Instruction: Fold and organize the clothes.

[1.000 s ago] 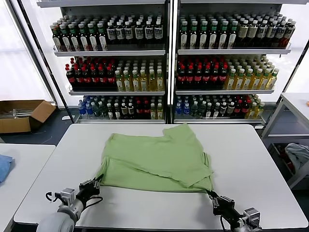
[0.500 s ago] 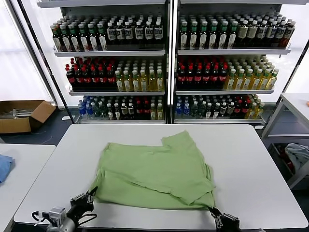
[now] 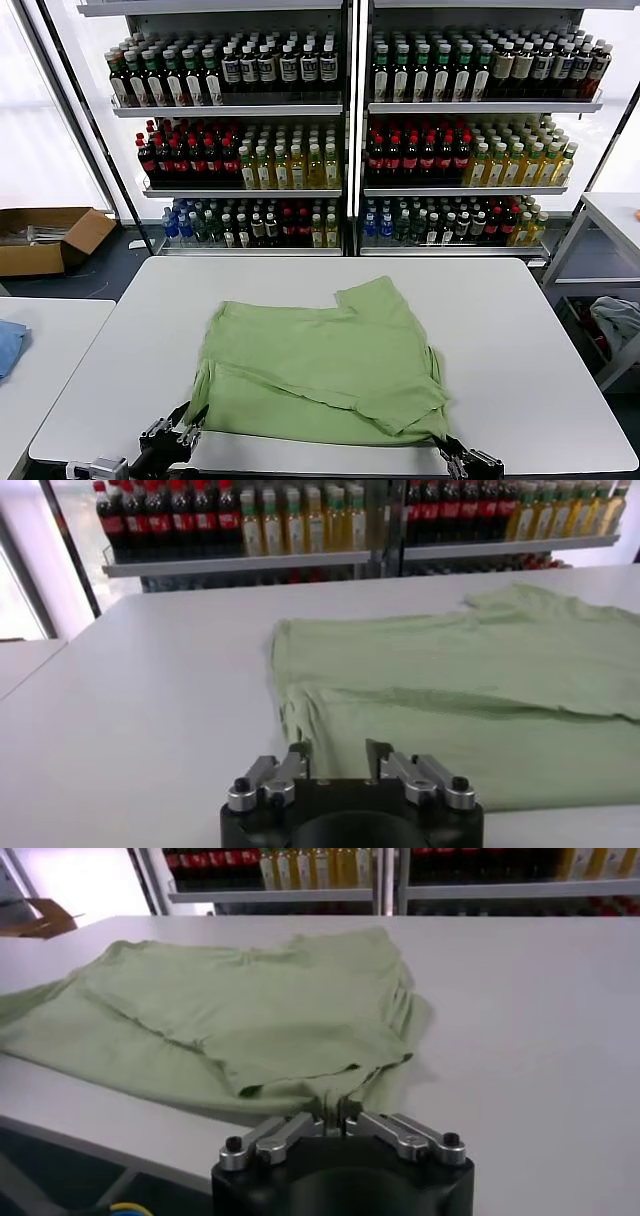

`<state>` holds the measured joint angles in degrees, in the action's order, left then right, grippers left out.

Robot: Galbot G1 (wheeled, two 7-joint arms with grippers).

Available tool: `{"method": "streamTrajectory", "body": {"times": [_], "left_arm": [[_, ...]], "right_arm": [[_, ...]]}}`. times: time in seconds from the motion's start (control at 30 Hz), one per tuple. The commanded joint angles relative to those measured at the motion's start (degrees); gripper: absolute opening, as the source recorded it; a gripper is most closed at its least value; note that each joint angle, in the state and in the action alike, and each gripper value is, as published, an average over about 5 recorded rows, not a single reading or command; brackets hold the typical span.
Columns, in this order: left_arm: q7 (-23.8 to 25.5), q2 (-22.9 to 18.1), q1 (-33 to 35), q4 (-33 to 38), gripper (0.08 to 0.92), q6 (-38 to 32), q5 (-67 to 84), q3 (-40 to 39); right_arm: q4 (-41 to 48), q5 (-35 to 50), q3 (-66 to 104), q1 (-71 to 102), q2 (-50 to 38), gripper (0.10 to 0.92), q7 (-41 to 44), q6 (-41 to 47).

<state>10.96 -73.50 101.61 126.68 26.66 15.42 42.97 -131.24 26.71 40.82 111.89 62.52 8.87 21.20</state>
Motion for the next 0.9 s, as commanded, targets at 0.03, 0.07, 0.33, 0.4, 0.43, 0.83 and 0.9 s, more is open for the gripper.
{"method": "streamTrajectory", "body": {"times": [0.03,0.07,0.33,0.4,0.43,0.83,0.9], "left_arm": [[-0.1,0.6,1.0,2.2,0.533,0.3,1.6,2.7],[-0.2,1.1,0.5,2.0,0.559,0.5,2.1,3.1],[-0.2,9.2,-7.2,-1.6,0.782,1.1,6.5,5.0],[-0.2,11.7,-9.2,-3.4,0.811,1.3,7.6,5.3],[-0.1,13.0,-10.1,-4.2,0.817,1.3,8.1,5.4],[0.6,21.3,-24.1,-15.9,0.823,1.6,11.7,-3.4],[0.8,22.4,-29.0,-19.4,0.823,1.7,13.4,-7.0]], "right_arm": [[-0.2,6.1,6.3,-1.2,-1.5,0.405,0.2,0.7],[0.2,6.9,7.3,-2.1,-2.2,0.431,0.3,0.8],[5.6,12.4,7.8,-18.2,-9.6,0.665,0.6,3.2],[6.6,12.8,6.3,-22.0,-10.4,0.717,1.3,4.5],[6.9,13.0,5.7,-23.6,-10.7,0.749,2.1,5.2],[13.5,13.4,-3.6,-37.5,-12.8,0.823,3.0,8.2],[18.6,13.3,-8.6,-43.9,-12.9,0.823,3.2,8.8]]}}
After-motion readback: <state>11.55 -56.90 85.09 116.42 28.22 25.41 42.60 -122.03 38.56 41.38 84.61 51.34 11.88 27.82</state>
